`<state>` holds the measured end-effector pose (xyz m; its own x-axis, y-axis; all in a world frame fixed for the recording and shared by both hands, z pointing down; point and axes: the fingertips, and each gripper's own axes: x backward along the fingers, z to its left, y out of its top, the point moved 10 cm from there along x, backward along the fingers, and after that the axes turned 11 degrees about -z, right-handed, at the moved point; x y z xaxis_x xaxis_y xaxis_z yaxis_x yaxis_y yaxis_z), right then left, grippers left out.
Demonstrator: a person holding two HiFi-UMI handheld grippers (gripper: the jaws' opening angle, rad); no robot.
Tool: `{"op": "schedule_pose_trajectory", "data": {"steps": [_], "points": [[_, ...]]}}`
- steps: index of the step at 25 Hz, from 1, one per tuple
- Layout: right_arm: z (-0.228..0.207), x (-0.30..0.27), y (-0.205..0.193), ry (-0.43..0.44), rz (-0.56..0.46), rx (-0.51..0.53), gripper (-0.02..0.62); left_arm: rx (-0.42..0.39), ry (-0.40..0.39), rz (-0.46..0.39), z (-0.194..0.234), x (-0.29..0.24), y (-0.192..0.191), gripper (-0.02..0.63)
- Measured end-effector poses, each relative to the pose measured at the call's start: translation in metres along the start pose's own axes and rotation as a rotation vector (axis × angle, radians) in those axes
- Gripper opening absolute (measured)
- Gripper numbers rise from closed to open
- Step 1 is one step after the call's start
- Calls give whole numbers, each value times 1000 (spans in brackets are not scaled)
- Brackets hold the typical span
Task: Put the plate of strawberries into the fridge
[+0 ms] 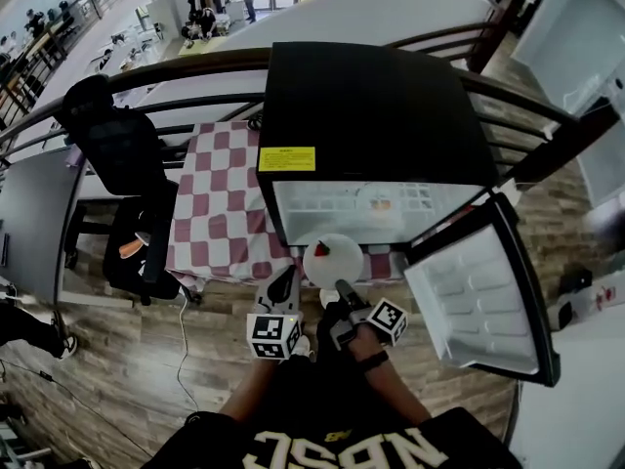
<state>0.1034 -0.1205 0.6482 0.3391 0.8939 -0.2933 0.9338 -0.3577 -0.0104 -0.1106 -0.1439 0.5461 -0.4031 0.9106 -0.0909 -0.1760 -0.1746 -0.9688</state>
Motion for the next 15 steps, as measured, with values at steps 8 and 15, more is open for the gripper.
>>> {"op": "schedule_pose_trajectory", "data": {"steps": [8, 15], "points": [[-22, -39, 13, -12, -24, -27, 32, 3, 4, 50, 6, -22, -13, 17], [-37, -73, 26, 20, -49, -56, 32, 16, 19, 90, 14, -37, -25, 17]]}}
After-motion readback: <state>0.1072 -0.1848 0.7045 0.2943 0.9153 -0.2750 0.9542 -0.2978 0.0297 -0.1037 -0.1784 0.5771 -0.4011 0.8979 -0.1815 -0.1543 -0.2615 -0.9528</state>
